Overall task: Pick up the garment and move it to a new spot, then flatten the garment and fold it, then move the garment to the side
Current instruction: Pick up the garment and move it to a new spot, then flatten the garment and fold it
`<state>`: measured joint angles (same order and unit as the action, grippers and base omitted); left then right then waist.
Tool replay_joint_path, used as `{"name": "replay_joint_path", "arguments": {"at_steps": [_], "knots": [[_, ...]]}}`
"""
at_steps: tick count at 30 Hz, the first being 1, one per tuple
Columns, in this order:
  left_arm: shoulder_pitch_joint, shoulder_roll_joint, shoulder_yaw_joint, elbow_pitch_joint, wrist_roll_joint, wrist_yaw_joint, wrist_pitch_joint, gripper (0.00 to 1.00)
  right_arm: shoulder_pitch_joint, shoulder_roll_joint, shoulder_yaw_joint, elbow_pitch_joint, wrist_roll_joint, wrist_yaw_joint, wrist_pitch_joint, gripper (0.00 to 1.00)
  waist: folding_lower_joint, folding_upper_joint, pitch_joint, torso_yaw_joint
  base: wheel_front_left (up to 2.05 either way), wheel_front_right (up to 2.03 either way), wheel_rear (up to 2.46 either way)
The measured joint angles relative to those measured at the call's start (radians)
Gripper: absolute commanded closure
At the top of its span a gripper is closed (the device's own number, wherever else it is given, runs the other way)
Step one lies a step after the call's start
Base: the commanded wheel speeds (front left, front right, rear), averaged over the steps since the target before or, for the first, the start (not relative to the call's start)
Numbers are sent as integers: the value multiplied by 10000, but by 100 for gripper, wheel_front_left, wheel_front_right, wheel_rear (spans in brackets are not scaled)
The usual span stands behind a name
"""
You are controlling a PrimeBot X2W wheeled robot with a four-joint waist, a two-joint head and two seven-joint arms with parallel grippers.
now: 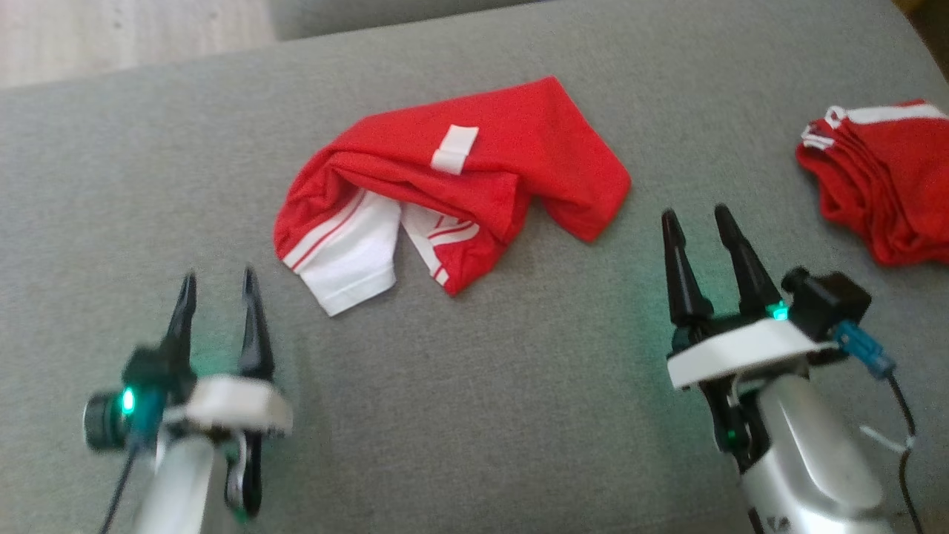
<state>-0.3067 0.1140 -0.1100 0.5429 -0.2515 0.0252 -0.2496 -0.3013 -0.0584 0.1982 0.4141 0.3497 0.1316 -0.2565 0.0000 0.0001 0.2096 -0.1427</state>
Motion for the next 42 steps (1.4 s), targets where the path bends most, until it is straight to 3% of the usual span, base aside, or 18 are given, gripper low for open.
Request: {"name": "replay_joint_path", "arguments": {"at_steps": [6,11,34,42], "knots": [[2108,-232,506,-1436,627,-8,-15,0,679,12,-205,330,-213,0,2,0,-1,0,-483,352,0,0,0],[2961,-412,790,-2079,963,-267,-17,0,892,23,-217,564,-378,0,2,0,-2,0,-844,527,0,0,0],[3173,-635,631,-1827,1394,-514,-25,0,903,29,-184,963,-786,0,10,0,0,0,-1129,1529,0,0,0],[3135,-642,167,-1839,1241,-428,-25,0,728,27,1064,1267,-1035,0,10,0,0,0,-962,2024,0,0,0]]}}
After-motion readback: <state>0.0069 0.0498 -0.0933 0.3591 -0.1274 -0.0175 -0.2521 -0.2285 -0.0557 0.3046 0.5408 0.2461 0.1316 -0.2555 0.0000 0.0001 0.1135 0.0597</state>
